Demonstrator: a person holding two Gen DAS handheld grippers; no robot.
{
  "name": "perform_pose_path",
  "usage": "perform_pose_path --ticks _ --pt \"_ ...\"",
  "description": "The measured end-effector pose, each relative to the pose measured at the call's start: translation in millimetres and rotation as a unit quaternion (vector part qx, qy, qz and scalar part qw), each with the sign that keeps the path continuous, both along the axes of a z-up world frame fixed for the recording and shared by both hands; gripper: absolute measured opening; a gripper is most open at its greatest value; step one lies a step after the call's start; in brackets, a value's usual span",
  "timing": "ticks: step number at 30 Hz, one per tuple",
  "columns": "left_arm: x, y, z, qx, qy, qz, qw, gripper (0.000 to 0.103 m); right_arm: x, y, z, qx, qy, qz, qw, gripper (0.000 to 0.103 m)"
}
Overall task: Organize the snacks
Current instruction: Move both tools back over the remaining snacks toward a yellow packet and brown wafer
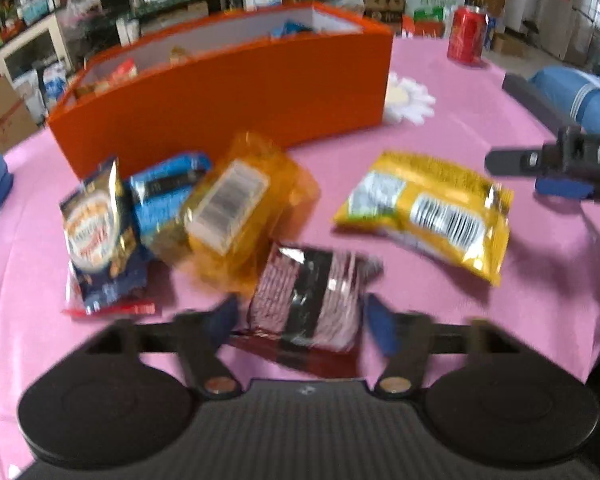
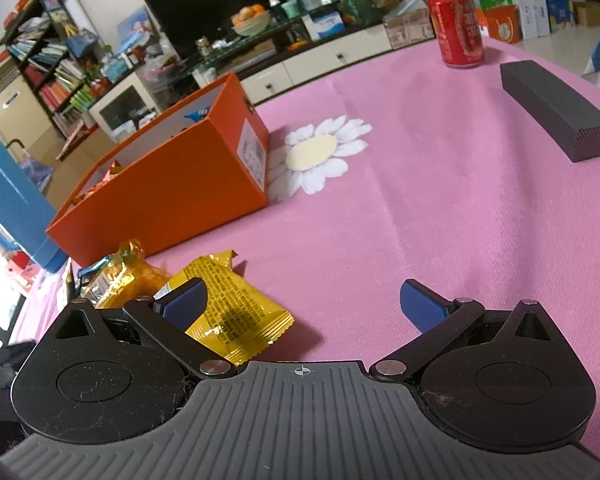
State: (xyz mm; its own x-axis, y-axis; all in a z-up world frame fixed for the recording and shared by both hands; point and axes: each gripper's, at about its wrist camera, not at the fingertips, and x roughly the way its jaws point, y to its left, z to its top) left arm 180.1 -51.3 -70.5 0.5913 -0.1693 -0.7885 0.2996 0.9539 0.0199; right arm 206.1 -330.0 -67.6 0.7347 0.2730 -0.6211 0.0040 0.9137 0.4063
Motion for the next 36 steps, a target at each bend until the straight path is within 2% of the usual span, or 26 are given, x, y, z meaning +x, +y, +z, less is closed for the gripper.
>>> perform_pose_path --ticks 1,3,8,13,15,18,19,21,22,23,27,31,36 --pt "-2.6 5.1 0.5 -0.010 0.003 0.003 0.9999 0.056 0.1 0.0 0.0 -0.001 0.000 0.000 1.000 0.087" --pt "-11.1 14.9 2.8 -0.014 0.006 0.014 0.9998 0.053 -0.1 0.8 0.3 -0.004 0.001 0.002 1.000 0.087" --pt "-43.4 43.6 4.0 -0.005 0.016 0.044 0.9989 0.053 -1.9 8.1 4.0 -0.015 -0.007 0.021 1.000 0.087" --pt "-63.1 64.6 4.7 -0.002 0.021 0.070 0.9973 0.059 6.0 29.6 4.2 -0.018 -0.004 0.082 0.996 0.087" --pt "-61.2 63.8 5.0 -0.002 0.023 0.074 0.9970 0.060 15.6 42.7 9.9 -0.047 -0.012 0.106 0.993 0.087" --pt "-56.9 60.8 5.1 -0.004 0.023 0.077 0.9967 0.063 32.9 62.6 21.0 -0.102 -0.040 0.160 0.981 0.088" --pt "-55.7 59.1 4.7 -0.003 0.023 0.079 0.9966 0.065 43.9 67.8 19.3 -0.104 -0.031 0.182 0.977 0.088" --pt "-56.2 60.1 4.4 -0.005 0.022 0.082 0.9964 0.066 61.4 71.8 9.9 -0.079 0.015 0.207 0.975 0.087" --pt "-56.5 60.3 3.8 -0.007 0.022 0.083 0.9963 0.066 66.1 71.7 3.0 -0.061 0.041 0.210 0.975 0.087" --pt "-56.7 60.5 3.8 -0.007 0.022 0.082 0.9963 0.066 61.0 71.2 3.2 -0.062 0.031 0.208 0.976 0.087" --pt "-58.1 58.8 1.7 -0.004 0.017 0.072 0.9972 0.074 28.3 79.4 2.9 -0.056 0.040 0.228 0.971 0.087" --pt "-57.9 57.9 1.4 -0.003 0.017 0.069 0.9974 0.078 13.5 96.1 6.7 -0.126 0.018 0.219 0.967 0.087" --pt "-53.1 59.9 -0.2 -0.004 0.016 0.079 0.9967 0.079 20.9 106.2 5.4 -0.119 0.034 0.204 0.971 0.087"
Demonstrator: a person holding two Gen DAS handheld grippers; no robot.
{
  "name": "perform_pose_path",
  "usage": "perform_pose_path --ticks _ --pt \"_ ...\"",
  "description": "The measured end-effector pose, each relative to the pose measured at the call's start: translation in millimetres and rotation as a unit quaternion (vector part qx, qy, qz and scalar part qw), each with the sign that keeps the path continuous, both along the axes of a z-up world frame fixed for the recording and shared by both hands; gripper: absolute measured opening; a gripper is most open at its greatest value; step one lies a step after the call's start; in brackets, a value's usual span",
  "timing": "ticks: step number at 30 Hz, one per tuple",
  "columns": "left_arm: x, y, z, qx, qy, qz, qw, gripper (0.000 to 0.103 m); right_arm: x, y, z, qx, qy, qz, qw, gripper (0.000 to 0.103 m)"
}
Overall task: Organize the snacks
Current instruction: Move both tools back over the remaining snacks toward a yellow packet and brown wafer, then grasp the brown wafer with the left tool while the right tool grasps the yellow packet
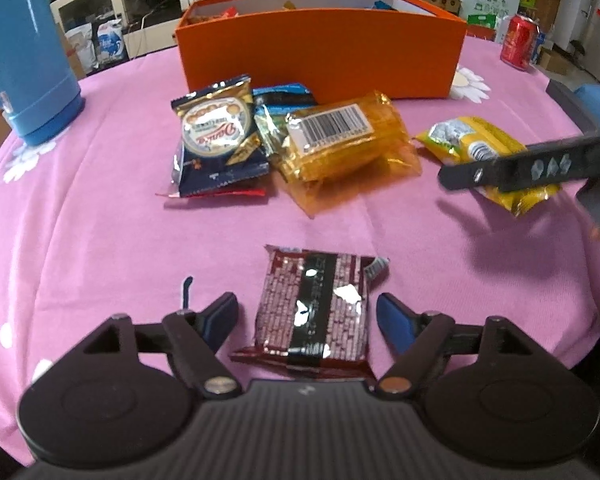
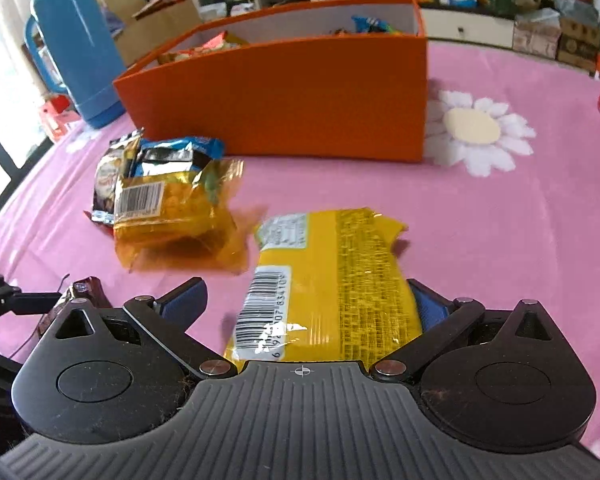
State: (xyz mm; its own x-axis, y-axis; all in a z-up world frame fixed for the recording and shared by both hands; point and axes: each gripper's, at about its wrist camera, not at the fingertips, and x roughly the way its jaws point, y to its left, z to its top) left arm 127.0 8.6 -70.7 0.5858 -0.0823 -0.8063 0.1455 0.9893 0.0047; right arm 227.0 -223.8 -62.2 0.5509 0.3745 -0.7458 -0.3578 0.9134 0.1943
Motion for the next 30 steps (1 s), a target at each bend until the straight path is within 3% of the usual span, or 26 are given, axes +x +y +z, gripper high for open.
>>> perform_pose_path --ticks 6,19,20,21,22,23,25,28,30 --pt "4.8 -1.4 -0.3 -0.002 -0.004 0.009 1.0000 0.079 -13.0 18.8 -10.6 -0.080 -0.053 0.016 0.995 0.087" --pt "3.6 -1.2 -1.1 -0.002 -0.006 0.012 0.9999 0.080 -14.1 15.2 -11.5 -0.073 -0.064 0.003 0.995 0.087" --pt "3.4 -1.3 -0.9 -0.003 -0.005 0.011 0.9999 0.077 -14.1 14.5 -10.6 -0.072 -0.061 0.002 0.996 0.085" --pt "2.7 -0.8 1.1 -0.013 -0.005 0.007 0.9999 0.058 -15.4 13.5 -9.2 -0.073 -0.062 0.000 0.995 0.070" --pt "2.3 -1.1 4.4 -0.020 -0.004 0.003 0.9998 0.046 -18.3 12.1 -6.4 -0.072 -0.067 0.003 0.995 0.057" --pt "2.5 -0.8 6.7 -0.026 0.001 -0.001 0.9997 0.046 -20.3 8.9 -3.6 -0.061 -0.062 0.004 0.996 0.055" --pt "0.1 3.5 11.8 -0.057 0.004 -0.005 0.9984 0.047 -28.4 1.2 0.7 -0.033 -0.052 -0.011 0.998 0.034" --pt "-6.3 8.2 19.9 -0.072 -0.003 -0.004 0.9974 0.047 -49.5 -8.9 10.5 0.016 -0.044 -0.030 0.998 0.033" --pt "-8.8 10.0 20.4 -0.064 -0.007 -0.003 0.9979 0.047 -60.1 -8.0 13.2 0.014 -0.046 -0.032 0.998 0.033"
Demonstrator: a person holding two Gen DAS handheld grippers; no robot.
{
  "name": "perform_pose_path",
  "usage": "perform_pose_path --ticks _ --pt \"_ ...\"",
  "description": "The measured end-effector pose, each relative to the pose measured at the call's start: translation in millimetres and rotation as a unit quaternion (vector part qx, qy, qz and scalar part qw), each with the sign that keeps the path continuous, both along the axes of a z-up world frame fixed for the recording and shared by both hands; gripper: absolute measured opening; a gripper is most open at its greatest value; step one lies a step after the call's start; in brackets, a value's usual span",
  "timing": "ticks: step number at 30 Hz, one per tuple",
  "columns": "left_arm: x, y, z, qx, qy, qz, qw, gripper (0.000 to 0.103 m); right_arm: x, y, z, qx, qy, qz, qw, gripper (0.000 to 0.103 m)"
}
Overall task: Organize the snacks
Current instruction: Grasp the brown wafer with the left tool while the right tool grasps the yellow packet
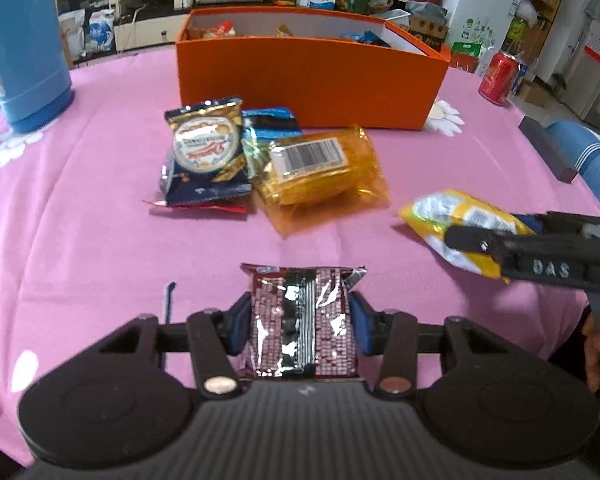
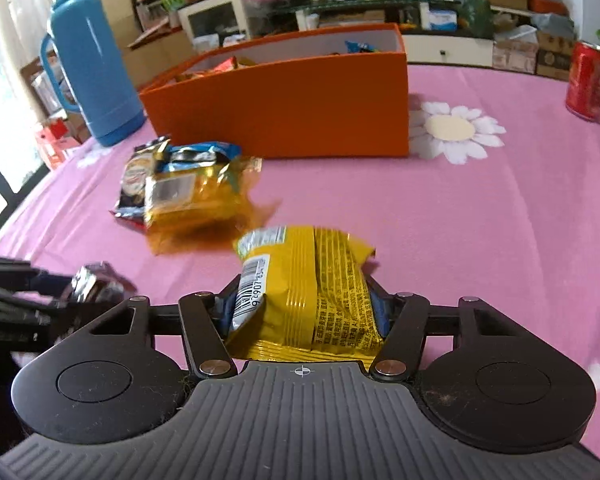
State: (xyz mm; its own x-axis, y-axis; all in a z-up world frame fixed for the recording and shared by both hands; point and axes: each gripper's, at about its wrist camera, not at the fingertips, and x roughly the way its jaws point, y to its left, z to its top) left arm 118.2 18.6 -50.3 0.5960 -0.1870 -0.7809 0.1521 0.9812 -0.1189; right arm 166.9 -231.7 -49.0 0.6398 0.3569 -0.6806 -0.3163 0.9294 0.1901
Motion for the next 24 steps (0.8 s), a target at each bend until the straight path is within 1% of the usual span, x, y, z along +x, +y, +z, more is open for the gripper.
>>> perform_pose_path --ticks 1,3,5,6,7,8,9,11,12,13,14,15,16,18,21,24 --pt "-1.1 0.8 -1.5 0.009 0.001 0.004 1.0000 0.047 -4.1 2.1 -1.1 -0.006 -0.001 -0.001 1.000 0.033" --pt "-3.9 3.1 -3.4 0.012 0.001 0.008 0.9999 0.047 -5.8 6.8 -4.0 -0.020 0.000 0.001 1.000 0.033" --pt "-7.2 4.1 -6.4 0.016 0.001 0.006 0.9999 0.047 -4.8 10.5 -4.9 -0.030 0.001 0.003 1.000 0.036" --pt "-7.2 3.7 -9.9 0.021 0.007 0.004 0.9997 0.048 -2.2 11.4 -8.5 -0.032 0.015 0.005 0.999 0.047" --pt "-6.7 2.7 -14.1 0.030 0.015 0.003 0.9994 0.052 -3.3 11.9 -10.0 -0.032 0.011 0.009 0.999 0.061" --pt "-8.7 1.1 -14.8 0.037 0.006 0.001 0.9993 0.056 -3.2 13.4 -11.8 -0.040 0.018 0.004 0.999 0.068" --pt "-9.4 -1.6 -15.4 0.045 0.003 -0.003 0.9990 0.062 -3.7 15.0 -12.8 -0.046 0.017 0.007 0.999 0.069" --pt "-9.5 -3.6 -18.1 0.053 0.001 -0.007 0.9986 0.062 -3.6 17.1 -13.7 -0.057 0.013 0.009 0.998 0.068" --pt "-9.4 -4.6 -19.4 0.056 -0.003 -0.007 0.9984 0.062 -3.7 17.5 -13.6 -0.060 0.010 0.007 0.998 0.064" --pt "-8.8 -4.9 -19.7 0.054 -0.004 -0.009 0.9985 0.052 -4.0 18.2 -13.6 -0.066 0.007 0.007 0.998 0.054" --pt "-8.0 -4.6 -18.2 0.049 -0.004 -0.009 0.9987 0.048 -5.1 19.3 -12.5 -0.077 0.001 0.007 0.997 0.043" --pt "-6.1 -3.5 -16.1 0.040 0.000 -0.009 0.9991 0.048 -5.3 19.1 -10.3 -0.080 -0.001 0.011 0.997 0.031" --pt "-4.4 -0.5 -11.2 0.026 -0.003 -0.007 0.9996 0.048 -5.7 15.9 -6.9 -0.065 0.005 0.011 0.998 0.029" --pt "0.0 5.5 1.6 0.003 -0.016 -0.004 0.9999 0.048 -8.1 8.8 3.2 -0.028 0.006 0.009 1.000 0.027" --pt "16.8 17.7 27.6 -0.029 -0.039 0.002 0.9988 0.048 -9.1 0.6 31.5 0.014 -0.014 0.009 1.000 0.027" --pt "48.1 28.9 57.9 -0.045 -0.070 0.012 0.9964 0.048 7.8 -3.1 65.9 0.049 -0.045 0.011 0.998 0.027"
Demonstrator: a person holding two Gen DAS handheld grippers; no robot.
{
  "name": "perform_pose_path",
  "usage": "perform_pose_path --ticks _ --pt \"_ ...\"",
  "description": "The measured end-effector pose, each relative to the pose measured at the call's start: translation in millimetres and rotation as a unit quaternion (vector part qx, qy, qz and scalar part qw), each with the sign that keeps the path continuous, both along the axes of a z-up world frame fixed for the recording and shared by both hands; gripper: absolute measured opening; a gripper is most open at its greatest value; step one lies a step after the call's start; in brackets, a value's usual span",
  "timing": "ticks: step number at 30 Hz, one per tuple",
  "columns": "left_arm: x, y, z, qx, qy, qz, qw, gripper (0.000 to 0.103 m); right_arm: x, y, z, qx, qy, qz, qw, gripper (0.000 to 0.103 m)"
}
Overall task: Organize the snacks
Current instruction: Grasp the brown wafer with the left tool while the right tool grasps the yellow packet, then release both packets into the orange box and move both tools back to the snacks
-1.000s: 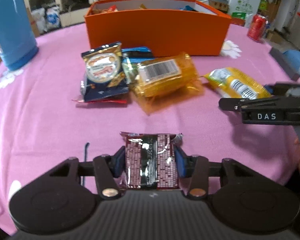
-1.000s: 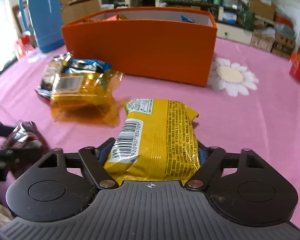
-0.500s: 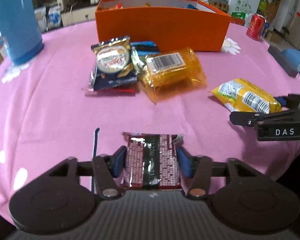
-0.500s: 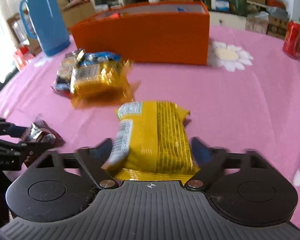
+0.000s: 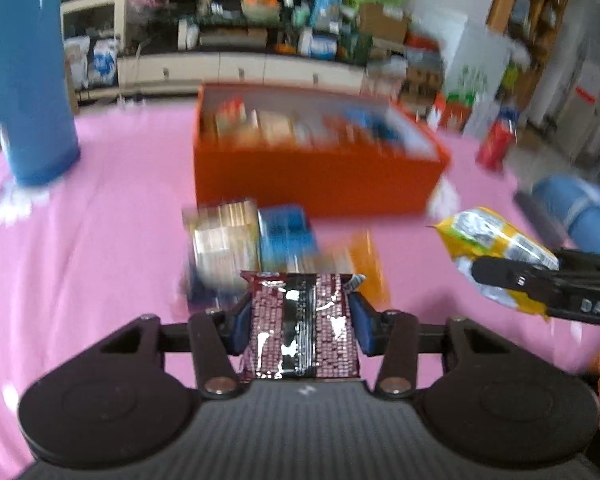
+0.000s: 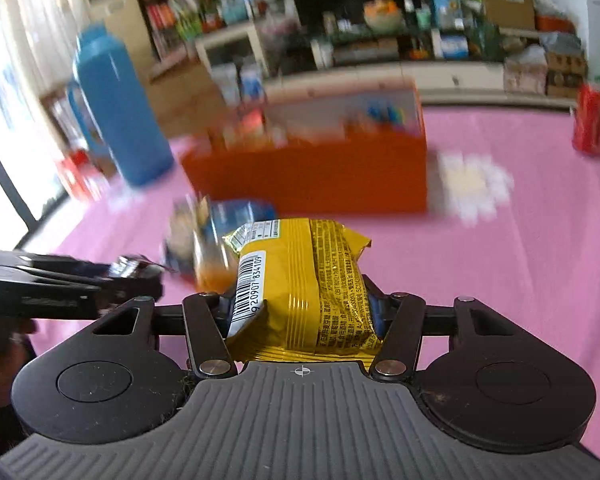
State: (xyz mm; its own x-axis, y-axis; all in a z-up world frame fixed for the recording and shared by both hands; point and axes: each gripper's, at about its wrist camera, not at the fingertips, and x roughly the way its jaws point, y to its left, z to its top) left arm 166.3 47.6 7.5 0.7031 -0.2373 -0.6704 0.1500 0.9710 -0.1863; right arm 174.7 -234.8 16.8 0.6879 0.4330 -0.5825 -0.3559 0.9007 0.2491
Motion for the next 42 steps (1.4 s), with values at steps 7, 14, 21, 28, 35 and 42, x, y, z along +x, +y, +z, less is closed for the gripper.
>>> perform_pose_path --ticks 7,14,21,28,35,42 --pt "115.4 9.1 48.6 -0.016 -0.059 0.024 0.9979 0.048 113.6 17.9 52.9 -0.013 -0.080 -0.013 0.997 0.028" --pt "221.3 -3.3 4.7 -0.003 -0.018 0.037 0.9991 0.048 242.7 55.0 7.6 -0.065 -0.030 -0.006 0.997 0.029" --pt "233.1 -5.5 -23.0 0.008 0.000 0.030 0.9995 0.056 267.3 75.1 -21.4 -0.098 -0.004 0.013 0.995 0.035" --pt "173.4 13.6 35.7 0.000 -0.081 0.051 0.9954 0.076 211.6 44.1 22.1 -0.038 -0.061 -0.027 0.997 0.087" --pt "79.0 12.6 14.6 0.017 -0.051 0.058 0.9968 0.078 103.1 9.5 -3.5 -0.002 -0.039 -0.039 0.998 0.087" --pt "16.2 -12.4 -50.5 0.049 0.048 0.048 0.9965 0.078 62.2 -33.2 -54.8 0.055 0.050 -0.062 0.995 0.087"
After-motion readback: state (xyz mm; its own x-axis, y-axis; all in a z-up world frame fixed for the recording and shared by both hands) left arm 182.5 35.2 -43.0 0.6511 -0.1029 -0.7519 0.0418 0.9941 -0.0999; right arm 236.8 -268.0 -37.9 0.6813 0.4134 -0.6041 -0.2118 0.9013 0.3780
